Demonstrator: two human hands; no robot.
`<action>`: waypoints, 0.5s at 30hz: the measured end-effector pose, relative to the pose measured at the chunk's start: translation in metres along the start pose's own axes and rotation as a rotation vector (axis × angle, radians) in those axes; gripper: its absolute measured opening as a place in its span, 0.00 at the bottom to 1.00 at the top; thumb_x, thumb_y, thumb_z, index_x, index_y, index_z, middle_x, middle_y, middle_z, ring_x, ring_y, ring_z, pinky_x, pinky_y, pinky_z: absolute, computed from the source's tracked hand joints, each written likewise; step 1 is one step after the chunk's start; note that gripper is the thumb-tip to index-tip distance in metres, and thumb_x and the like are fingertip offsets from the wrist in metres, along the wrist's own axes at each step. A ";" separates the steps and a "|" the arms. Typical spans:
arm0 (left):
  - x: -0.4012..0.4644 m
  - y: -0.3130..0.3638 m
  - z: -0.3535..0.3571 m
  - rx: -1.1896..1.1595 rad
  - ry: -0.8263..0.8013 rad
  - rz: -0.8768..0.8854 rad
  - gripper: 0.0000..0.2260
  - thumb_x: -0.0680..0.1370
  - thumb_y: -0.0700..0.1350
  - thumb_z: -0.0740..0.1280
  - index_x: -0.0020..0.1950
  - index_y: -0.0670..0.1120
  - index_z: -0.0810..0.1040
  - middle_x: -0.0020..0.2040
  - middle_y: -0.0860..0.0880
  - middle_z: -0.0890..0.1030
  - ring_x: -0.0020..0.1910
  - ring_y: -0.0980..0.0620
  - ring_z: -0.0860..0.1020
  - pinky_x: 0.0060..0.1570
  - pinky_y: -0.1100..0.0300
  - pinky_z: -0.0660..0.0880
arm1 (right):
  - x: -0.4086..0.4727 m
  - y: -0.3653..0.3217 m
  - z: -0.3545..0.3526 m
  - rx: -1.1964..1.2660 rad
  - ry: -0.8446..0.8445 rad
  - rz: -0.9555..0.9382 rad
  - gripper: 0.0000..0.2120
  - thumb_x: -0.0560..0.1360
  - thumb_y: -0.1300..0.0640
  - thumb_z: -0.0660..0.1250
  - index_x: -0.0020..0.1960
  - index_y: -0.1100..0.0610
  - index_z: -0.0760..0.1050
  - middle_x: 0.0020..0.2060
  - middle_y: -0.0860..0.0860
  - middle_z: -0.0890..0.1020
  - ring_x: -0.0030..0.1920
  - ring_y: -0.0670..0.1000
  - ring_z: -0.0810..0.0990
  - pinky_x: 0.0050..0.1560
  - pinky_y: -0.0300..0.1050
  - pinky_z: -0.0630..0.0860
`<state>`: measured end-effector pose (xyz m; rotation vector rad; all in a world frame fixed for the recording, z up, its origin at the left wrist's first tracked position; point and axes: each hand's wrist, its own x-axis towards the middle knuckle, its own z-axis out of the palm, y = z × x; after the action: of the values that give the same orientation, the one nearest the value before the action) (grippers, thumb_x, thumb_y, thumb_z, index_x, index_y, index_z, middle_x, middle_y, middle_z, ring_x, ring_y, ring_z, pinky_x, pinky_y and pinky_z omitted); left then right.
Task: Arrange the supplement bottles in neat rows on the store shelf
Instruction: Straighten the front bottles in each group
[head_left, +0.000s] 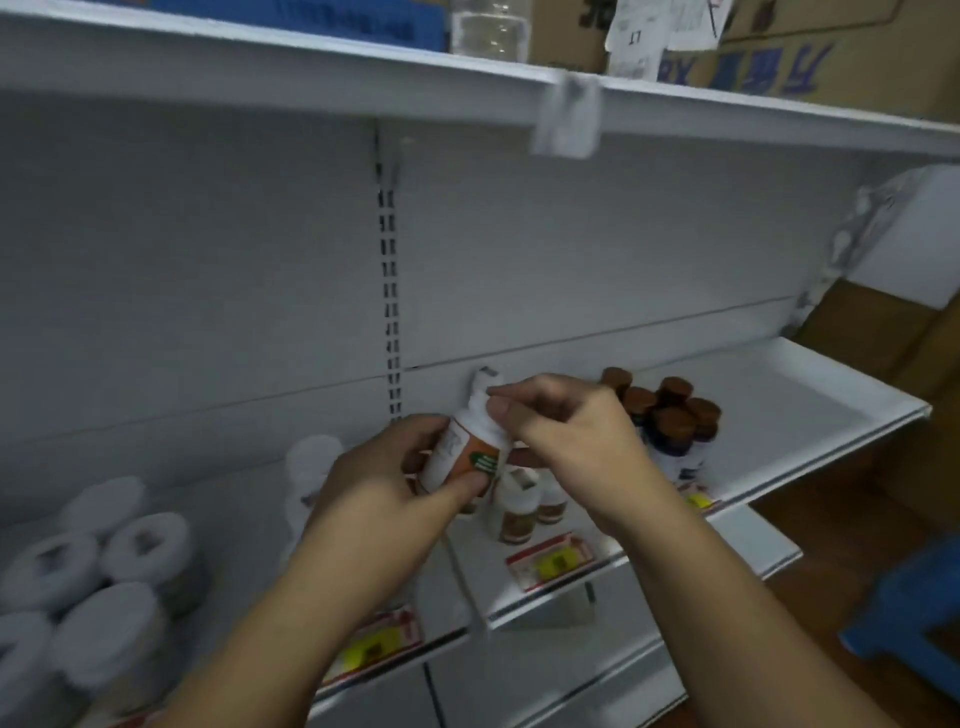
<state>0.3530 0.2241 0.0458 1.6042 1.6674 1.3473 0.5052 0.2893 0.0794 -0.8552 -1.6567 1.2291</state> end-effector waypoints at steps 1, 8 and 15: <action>0.008 0.007 0.021 0.007 0.014 0.011 0.17 0.65 0.50 0.74 0.44 0.70 0.74 0.43 0.70 0.80 0.41 0.68 0.79 0.39 0.68 0.76 | 0.004 0.005 -0.022 -0.004 0.002 -0.018 0.06 0.71 0.60 0.70 0.38 0.50 0.82 0.35 0.47 0.85 0.39 0.46 0.84 0.41 0.44 0.82; 0.054 0.024 0.077 0.041 0.113 -0.153 0.12 0.71 0.58 0.66 0.51 0.72 0.68 0.55 0.69 0.71 0.55 0.62 0.71 0.48 0.70 0.65 | 0.068 0.040 -0.110 -0.240 0.104 -0.149 0.08 0.69 0.57 0.72 0.40 0.44 0.78 0.38 0.39 0.80 0.37 0.37 0.78 0.37 0.22 0.70; 0.042 0.002 0.094 -0.033 0.269 -0.340 0.09 0.76 0.49 0.64 0.55 0.57 0.72 0.54 0.60 0.75 0.51 0.61 0.73 0.38 0.85 0.63 | 0.114 0.113 -0.096 -0.513 -0.169 0.032 0.10 0.69 0.53 0.72 0.48 0.54 0.78 0.41 0.47 0.78 0.38 0.42 0.75 0.32 0.25 0.66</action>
<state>0.4250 0.2939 0.0203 1.0917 1.9555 1.4455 0.5541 0.4565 0.0105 -1.1089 -2.1504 0.9248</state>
